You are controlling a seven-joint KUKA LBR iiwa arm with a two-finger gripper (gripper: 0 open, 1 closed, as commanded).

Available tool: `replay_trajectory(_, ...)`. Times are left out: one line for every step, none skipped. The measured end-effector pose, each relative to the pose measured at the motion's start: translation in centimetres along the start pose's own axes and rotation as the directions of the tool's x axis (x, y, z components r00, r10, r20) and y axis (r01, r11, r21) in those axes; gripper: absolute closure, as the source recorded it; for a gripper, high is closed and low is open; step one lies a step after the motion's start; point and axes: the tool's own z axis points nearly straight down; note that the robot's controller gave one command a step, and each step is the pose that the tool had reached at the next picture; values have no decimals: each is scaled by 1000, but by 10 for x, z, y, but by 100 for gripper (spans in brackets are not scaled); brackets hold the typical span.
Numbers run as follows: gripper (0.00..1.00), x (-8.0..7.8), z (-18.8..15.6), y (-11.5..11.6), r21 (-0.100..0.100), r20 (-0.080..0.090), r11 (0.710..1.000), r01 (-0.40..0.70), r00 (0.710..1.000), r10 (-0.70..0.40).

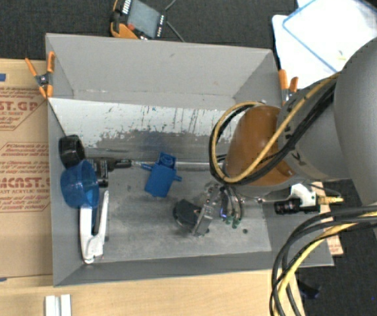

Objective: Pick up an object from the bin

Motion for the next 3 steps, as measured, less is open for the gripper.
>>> replay_trajectory(100,-1,5,1,1,-2,1000,-6,1000,6)
replay_trajectory(100,2,4,7,2,1,1000,10,1000,-10)
replay_trajectory(100,-42,-11,-30,1,-2,980,199,980,-199)
